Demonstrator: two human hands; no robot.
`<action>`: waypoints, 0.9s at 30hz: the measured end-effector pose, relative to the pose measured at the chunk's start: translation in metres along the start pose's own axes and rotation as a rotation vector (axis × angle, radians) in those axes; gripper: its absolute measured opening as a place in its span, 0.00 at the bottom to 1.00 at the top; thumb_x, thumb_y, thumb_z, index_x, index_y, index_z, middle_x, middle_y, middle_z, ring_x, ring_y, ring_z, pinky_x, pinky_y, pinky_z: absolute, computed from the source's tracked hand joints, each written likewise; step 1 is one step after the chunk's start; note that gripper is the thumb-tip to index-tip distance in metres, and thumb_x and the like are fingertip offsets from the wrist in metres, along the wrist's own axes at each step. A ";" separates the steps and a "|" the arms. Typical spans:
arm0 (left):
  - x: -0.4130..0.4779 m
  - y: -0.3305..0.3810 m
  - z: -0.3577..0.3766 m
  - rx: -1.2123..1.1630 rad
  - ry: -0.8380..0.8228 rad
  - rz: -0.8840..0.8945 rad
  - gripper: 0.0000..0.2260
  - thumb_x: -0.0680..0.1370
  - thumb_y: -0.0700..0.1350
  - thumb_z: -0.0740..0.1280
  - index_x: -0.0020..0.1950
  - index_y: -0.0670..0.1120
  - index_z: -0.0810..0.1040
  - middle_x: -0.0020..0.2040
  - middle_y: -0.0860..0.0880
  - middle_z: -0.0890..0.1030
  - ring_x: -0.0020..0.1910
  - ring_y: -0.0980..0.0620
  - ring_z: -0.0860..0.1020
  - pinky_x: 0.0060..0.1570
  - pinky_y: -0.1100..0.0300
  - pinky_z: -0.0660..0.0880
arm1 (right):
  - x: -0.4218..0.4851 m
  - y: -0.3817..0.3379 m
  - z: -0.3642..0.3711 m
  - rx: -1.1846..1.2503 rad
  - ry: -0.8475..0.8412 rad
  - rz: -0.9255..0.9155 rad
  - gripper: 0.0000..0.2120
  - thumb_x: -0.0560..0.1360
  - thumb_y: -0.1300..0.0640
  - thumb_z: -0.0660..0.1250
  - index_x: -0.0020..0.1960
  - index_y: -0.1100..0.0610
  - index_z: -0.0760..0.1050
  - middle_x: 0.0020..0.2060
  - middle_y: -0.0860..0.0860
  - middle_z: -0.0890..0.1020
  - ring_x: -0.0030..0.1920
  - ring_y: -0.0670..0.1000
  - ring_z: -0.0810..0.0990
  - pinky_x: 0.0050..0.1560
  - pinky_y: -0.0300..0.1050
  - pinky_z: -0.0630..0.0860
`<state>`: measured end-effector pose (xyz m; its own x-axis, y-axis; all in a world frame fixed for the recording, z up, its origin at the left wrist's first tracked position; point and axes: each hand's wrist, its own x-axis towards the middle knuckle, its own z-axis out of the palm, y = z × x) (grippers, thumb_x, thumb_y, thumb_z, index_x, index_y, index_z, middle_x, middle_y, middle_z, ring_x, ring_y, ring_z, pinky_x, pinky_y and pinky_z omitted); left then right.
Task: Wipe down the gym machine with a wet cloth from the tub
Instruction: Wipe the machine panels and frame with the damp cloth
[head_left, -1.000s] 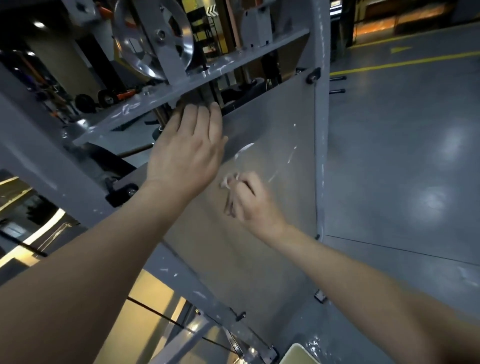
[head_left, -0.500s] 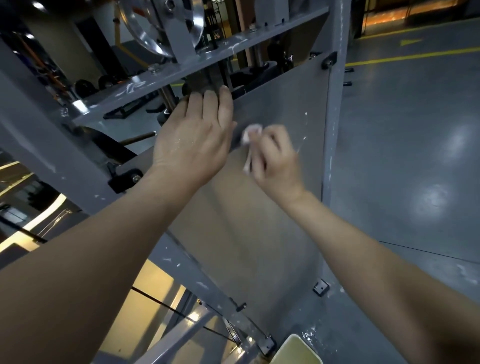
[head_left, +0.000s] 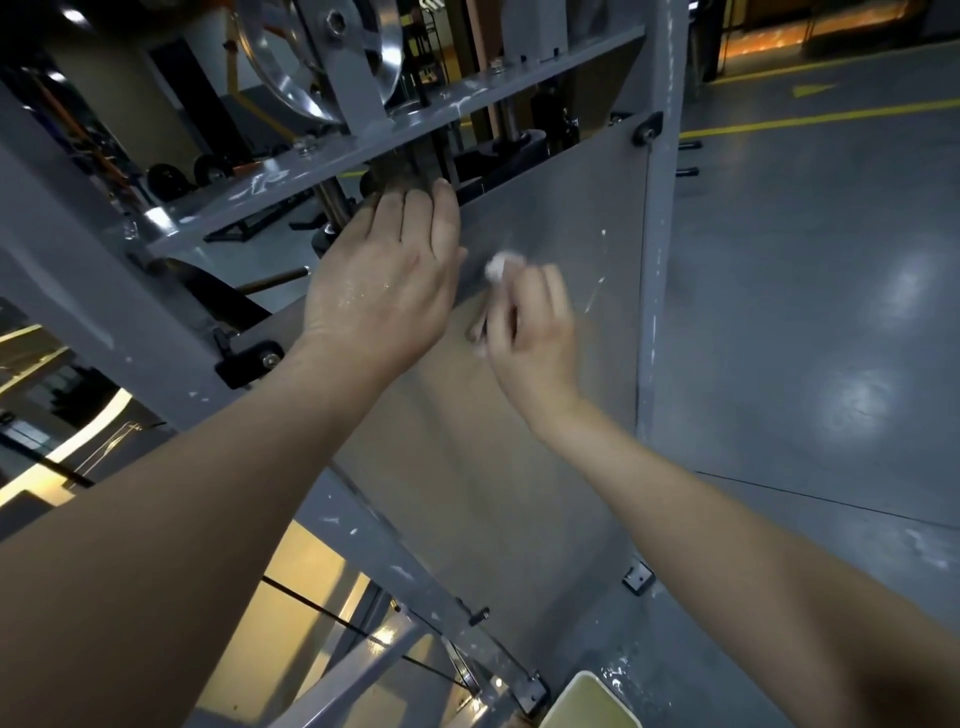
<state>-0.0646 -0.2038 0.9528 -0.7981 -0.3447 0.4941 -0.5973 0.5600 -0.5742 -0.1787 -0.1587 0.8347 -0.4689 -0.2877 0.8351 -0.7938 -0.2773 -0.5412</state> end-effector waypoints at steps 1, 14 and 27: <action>0.000 0.000 0.000 0.003 -0.003 -0.004 0.24 0.88 0.49 0.45 0.76 0.33 0.60 0.63 0.32 0.75 0.61 0.34 0.75 0.64 0.43 0.72 | -0.014 0.003 -0.001 -0.040 -0.073 -0.099 0.08 0.79 0.62 0.61 0.56 0.60 0.77 0.45 0.53 0.72 0.36 0.54 0.75 0.33 0.47 0.74; -0.001 0.001 -0.001 0.015 -0.007 -0.014 0.24 0.88 0.49 0.45 0.76 0.33 0.61 0.63 0.33 0.76 0.61 0.35 0.76 0.62 0.44 0.73 | -0.038 0.038 -0.009 -0.065 -0.259 -0.014 0.08 0.85 0.55 0.57 0.59 0.50 0.73 0.42 0.53 0.74 0.36 0.49 0.71 0.36 0.47 0.76; -0.001 0.002 -0.002 0.038 -0.019 -0.012 0.24 0.88 0.48 0.46 0.76 0.33 0.62 0.63 0.33 0.76 0.61 0.35 0.76 0.61 0.44 0.73 | 0.014 0.027 -0.013 -0.033 -0.086 0.072 0.09 0.83 0.59 0.59 0.55 0.56 0.77 0.46 0.51 0.77 0.37 0.42 0.74 0.37 0.41 0.75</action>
<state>-0.0650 -0.2011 0.9528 -0.7919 -0.3659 0.4889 -0.6093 0.5265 -0.5929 -0.2113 -0.1578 0.8331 -0.4914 -0.3841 0.7817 -0.7719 -0.2235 -0.5951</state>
